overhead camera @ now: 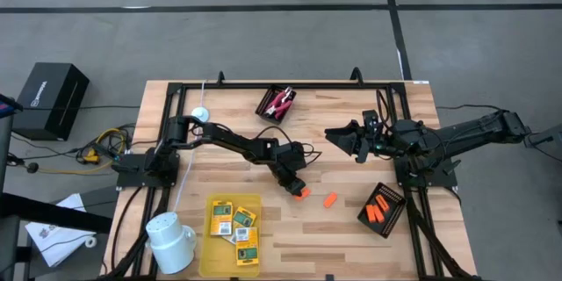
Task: Pick & Place School Supplies
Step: Put the orange eraser into the bottom black bin
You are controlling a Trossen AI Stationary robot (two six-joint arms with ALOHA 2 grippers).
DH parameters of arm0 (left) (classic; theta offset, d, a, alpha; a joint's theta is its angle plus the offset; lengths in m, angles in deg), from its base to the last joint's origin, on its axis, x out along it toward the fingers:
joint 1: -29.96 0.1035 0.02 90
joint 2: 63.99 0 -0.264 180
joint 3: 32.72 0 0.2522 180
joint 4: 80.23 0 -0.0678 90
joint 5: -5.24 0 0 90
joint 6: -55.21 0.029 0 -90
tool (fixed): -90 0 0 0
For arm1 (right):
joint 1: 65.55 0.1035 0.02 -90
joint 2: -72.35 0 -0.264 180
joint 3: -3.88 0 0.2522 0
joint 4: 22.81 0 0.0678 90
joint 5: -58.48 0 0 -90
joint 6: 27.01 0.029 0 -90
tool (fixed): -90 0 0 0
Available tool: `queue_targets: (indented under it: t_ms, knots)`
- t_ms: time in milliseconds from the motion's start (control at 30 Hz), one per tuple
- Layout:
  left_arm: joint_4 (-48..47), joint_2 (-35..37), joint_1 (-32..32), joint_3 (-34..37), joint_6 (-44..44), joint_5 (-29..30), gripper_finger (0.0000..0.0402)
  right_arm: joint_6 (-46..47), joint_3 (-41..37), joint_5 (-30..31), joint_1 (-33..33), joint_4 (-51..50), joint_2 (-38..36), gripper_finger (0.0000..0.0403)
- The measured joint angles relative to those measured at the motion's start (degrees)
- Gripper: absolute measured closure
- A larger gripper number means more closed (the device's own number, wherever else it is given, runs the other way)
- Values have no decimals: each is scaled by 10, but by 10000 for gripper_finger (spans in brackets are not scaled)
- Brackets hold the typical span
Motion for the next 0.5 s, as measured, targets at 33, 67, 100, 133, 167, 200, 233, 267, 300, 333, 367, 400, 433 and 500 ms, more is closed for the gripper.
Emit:
queue_targets:
  t_ms: [33, 67, 100, 133, 167, 200, 233, 267, 300, 333, 367, 400, 433, 500]
  knots:
    - [0, 0, 0, 0, 0, 0, 394, 0, 0, 0, 0, 0, 0, 210]
    - [0, 0, 0, 0, 0, 0, 395, 0, 0, 0, 0, 0, 0, 210]
    - [0, 2, 0, 0, 1, 0, 395, 0, 0, 0, 0, 0, 0, 210]
    - [2, 4, 0, 0, 2, 1, 394, 0, 0, 0, 0, 0, 0, 210]
    - [3, 9, 0, 0, 2, 1, 395, 0, 0, 0, 0, 0, 0, 210]
    - [4, 13, 0, 0, 4, 2, 395, 0, 0, 0, 0, 0, 0, 211]
    - [5, 17, 1, 0, 5, 3, 396, 0, 0, 0, 0, 0, 0, 212]
    - [6, 21, 2, 1, 7, 5, 395, 0, 0, 0, 0, 0, 0, 214]
    - [7, 24, 5, 2, 9, 7, 395, 0, 0, 0, 0, 0, 0, 215]
    - [11, 27, 6, 3, 11, 7, 395, 0, 0, 0, 0, 0, 0, 215]
    - [9, 32, 8, 3, 11, 8, 395, 0, 0, 0, 0, 0, 0, 216]
    - [8, 36, 10, 4, 10, 12, 395, 0, 0, 0, 0, 0, 0, 216]
    - [11, 43, 12, 4, 9, 12, 395, 0, 0, 0, 0, 0, 0, 216]
    - [15, 59, 15, 3, 8, 12, 395, 0, 0, 0, 0, 2, 0, 215]
